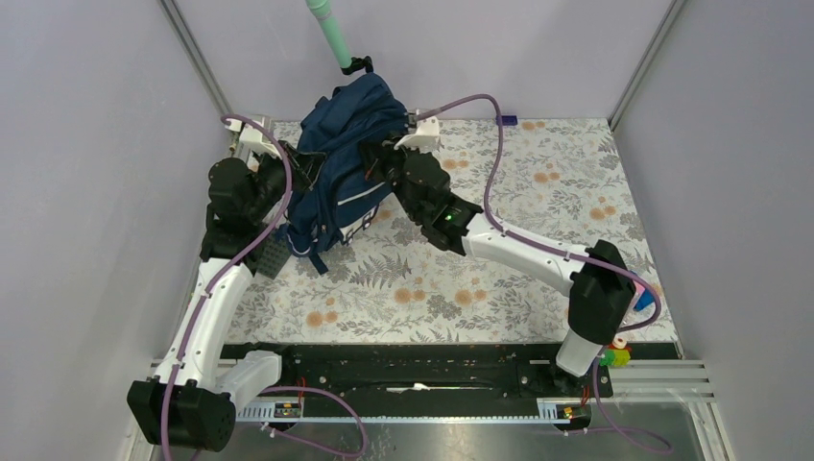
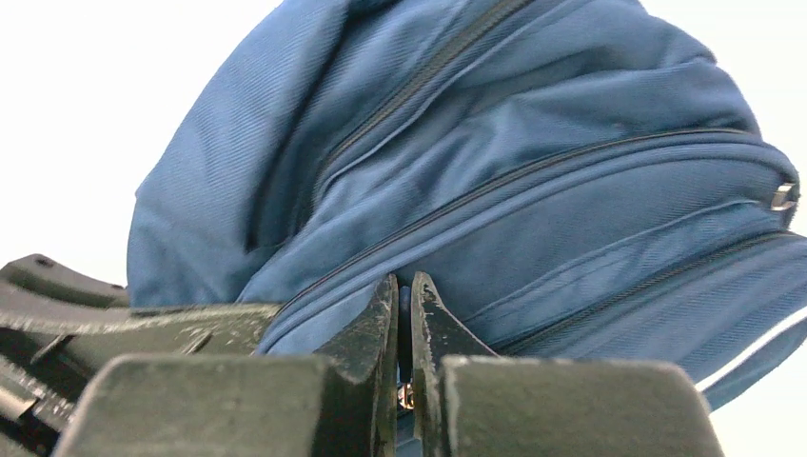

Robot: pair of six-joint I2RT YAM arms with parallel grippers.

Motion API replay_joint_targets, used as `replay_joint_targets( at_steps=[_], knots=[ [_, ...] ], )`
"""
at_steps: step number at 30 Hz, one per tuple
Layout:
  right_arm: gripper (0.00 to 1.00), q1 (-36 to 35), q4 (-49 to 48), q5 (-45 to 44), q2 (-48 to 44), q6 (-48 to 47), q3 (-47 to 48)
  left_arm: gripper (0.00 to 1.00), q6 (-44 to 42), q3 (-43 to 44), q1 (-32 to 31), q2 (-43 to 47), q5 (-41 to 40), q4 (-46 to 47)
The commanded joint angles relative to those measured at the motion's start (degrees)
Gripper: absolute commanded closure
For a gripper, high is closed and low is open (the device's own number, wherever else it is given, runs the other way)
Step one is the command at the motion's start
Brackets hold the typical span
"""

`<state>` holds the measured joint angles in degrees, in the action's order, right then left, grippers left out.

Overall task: Pack the student bag
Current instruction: Zip the student bag at the center of the board.

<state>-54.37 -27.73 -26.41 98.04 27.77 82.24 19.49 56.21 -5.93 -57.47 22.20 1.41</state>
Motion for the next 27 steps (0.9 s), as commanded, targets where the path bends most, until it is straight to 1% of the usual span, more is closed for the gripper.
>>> replay_joint_targets(
  at_steps=[1,6,13,20,27],
  knots=[
    [1.0,-5.0,-6.76,9.64,1.49,-5.91,5.47,1.0,2.4,1.89,-0.22,0.27,1.29,6.68],
    [1.0,-6.6,-5.62,14.78,3.74,-10.44,7.42,1.0,2.58,2.07,-0.04,0.43,1.67,6.62],
    [1.0,-9.16,-6.2,17.52,3.8,-18.94,4.87,1.0,2.69,2.53,0.35,0.34,2.26,6.3],
    [1.0,-11.49,-11.0,16.91,3.42,-26.04,-1.08,1.0,2.93,2.68,1.09,0.24,2.86,6.26],
    [1.0,-12.71,-13.15,16.74,3.58,-32.14,-4.15,1.0,3.19,2.77,1.37,0.12,3.54,6.5]
  ],
)
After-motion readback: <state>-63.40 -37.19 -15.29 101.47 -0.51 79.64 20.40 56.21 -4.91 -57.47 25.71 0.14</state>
